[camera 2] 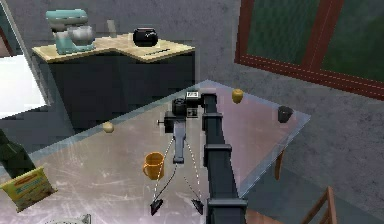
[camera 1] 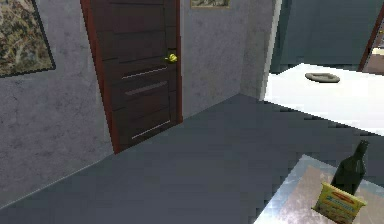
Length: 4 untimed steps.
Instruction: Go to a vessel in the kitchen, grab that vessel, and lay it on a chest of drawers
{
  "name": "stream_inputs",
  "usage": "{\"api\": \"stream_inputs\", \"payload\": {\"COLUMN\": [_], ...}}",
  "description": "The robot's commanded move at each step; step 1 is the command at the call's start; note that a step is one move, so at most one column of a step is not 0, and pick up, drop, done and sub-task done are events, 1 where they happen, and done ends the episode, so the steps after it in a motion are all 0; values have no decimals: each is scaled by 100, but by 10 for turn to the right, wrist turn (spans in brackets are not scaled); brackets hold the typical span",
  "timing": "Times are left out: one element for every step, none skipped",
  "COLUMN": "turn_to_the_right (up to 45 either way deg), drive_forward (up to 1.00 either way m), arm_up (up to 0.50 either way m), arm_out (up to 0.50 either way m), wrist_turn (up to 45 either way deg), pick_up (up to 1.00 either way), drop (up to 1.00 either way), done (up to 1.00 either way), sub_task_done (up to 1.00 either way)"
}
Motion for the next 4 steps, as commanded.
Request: {"api": "stream_inputs", "payload": {"turn_to_the_right": [0,0,0,0], "drive_forward": [0,0,0,0], "arm_up": [0,0,0,-30], "arm_out": [0,0,0,0], "wrist_turn": [450,450,420,0], "pick_up": [0,0,0,0], "drop": [0,0,0,0], "done": [0,0,0,0], "sub_task_done": [0,0,0,0]}}
